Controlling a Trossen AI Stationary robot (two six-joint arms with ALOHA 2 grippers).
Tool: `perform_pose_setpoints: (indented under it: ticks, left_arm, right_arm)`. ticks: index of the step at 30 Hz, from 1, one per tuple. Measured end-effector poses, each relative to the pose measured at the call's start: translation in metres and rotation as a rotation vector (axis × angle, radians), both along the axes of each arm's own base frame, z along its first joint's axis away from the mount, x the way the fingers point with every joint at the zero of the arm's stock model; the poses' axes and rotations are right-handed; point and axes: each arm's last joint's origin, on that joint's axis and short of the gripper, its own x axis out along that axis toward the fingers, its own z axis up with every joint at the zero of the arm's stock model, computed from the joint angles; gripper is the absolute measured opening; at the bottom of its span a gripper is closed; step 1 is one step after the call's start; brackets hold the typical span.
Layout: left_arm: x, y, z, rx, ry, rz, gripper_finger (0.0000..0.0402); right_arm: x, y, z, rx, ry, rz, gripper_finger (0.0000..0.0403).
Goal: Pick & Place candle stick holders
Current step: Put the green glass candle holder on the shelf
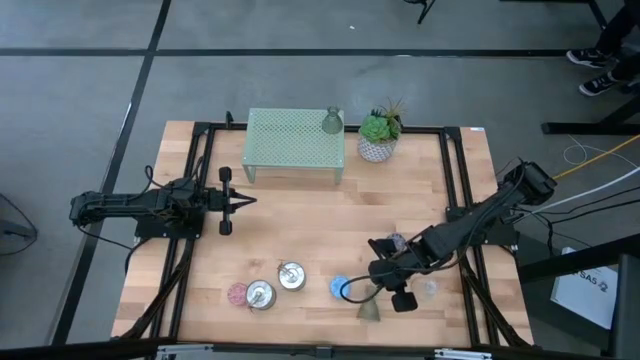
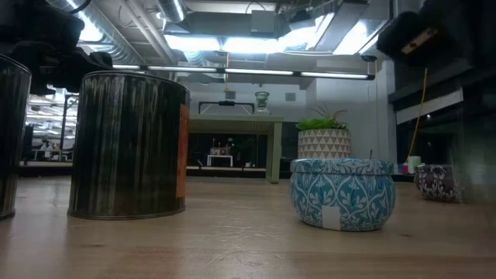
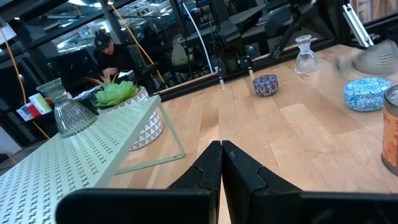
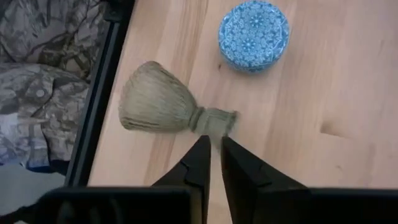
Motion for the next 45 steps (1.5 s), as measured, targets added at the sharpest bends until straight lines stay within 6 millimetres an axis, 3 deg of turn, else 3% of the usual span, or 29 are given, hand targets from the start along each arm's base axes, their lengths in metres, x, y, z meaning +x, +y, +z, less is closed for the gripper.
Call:
perform_pose_setpoints:
  ticks: [8, 23, 33, 40, 45]
  left_arm:
    - [0.000, 0.000, 0.000, 0.000, -0.004, 0.000, 0.0006]
    - [0.000, 0.000, 0.000, 0.000, -0.004, -0.001, 0.0006]
    - [0.000, 0.000, 0.000, 0.000, -0.004, 0.000, 0.0006]
    - [0.000, 0.000, 0.001, 0.000, -0.005, -0.001, 0.0006]
    - [0.000, 0.000, 0.000, 0.000, -0.005, -0.001, 0.0006]
  right_arm:
    - [0.005, -0.004, 0.023, -0.037, -0.013, 0.021, 0.0013]
    - [0.010, -0.001, 0.018, 0.019, -0.024, 0.070, 0.0018]
    - [0.021, 0.009, 0.003, 0.108, 0.009, 0.103, 0.0093]
    - [0.028, 0.014, -0.011, 0.166, 0.100, -0.032, 0.0171]
    - [0.029, 0.015, -0.013, 0.183, 0.119, -0.076, 0.0192]
